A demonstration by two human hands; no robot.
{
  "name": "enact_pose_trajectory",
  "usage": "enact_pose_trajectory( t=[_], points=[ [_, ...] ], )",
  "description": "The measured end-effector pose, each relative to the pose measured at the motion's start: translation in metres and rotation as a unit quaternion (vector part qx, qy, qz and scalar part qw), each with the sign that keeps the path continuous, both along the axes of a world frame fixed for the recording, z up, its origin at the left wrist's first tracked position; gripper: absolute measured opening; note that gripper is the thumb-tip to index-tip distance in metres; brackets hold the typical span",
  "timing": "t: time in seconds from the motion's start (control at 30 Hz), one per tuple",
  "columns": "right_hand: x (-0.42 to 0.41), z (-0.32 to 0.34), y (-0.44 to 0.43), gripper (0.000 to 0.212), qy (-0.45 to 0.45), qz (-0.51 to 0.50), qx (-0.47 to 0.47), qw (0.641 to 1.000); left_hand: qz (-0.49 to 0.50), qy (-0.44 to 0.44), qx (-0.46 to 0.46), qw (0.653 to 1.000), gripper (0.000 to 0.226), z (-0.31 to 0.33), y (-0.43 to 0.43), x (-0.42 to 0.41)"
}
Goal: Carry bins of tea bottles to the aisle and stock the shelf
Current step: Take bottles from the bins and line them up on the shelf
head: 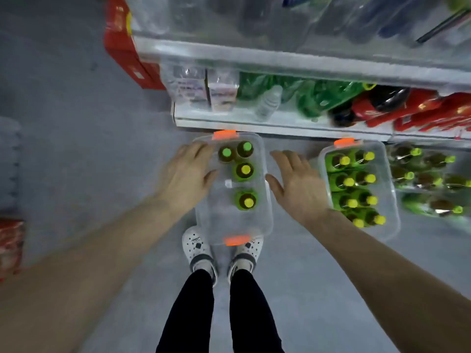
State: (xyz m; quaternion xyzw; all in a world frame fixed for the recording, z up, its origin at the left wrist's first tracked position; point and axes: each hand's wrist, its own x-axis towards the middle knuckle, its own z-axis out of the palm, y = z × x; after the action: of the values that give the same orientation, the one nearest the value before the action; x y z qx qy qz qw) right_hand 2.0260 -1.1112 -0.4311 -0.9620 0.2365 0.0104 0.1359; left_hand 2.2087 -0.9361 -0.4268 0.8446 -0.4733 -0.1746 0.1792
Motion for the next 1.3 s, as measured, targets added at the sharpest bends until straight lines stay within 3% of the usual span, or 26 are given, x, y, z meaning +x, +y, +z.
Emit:
enact_pose_trajectory(
  t=[0.3,0.57,0.73,0.83,1.07,1.17,1.23,1.3],
  points=[
    [0.060,-0.205,0.008,0.053,0.083,0.023,0.099,0.991,0.030,0.036,0.074,0.996,0.059,-0.192,0.032,-0.016],
    [0.127,-0.302,0.013,0.051,0.122,0.013,0.135,0.983,0.069,0.037,0.112,0.991,0.057,-0.271,0.038,-0.017],
    [0.128,-0.295,0.004,0.043,0.121,-0.013,0.150,0.981,0.078,0.057,0.127,0.987,0.059,-0.259,0.033,-0.017],
    [0.120,-0.261,-0.004,0.047,0.103,-0.074,0.211,0.969,0.099,0.115,0.135,0.979,0.067,-0.245,0.025,-0.012],
    [0.088,-0.173,-0.014,0.017,0.049,-0.092,0.387,0.916,0.110,0.217,0.132,0.961,0.091,-0.215,-0.003,0.003],
    [0.084,-0.167,-0.014,0.015,0.028,-0.098,0.467,0.878,0.111,0.283,0.116,0.946,0.072,-0.208,-0.009,-0.003],
    [0.083,-0.178,-0.019,0.023,0.007,-0.160,0.509,0.846,0.138,0.330,0.099,0.929,0.063,-0.209,-0.006,-0.010],
    [0.085,-0.203,-0.029,0.032,-0.008,-0.217,0.444,0.869,0.176,0.366,0.096,0.909,0.059,-0.215,0.001,-0.017]
  ],
)
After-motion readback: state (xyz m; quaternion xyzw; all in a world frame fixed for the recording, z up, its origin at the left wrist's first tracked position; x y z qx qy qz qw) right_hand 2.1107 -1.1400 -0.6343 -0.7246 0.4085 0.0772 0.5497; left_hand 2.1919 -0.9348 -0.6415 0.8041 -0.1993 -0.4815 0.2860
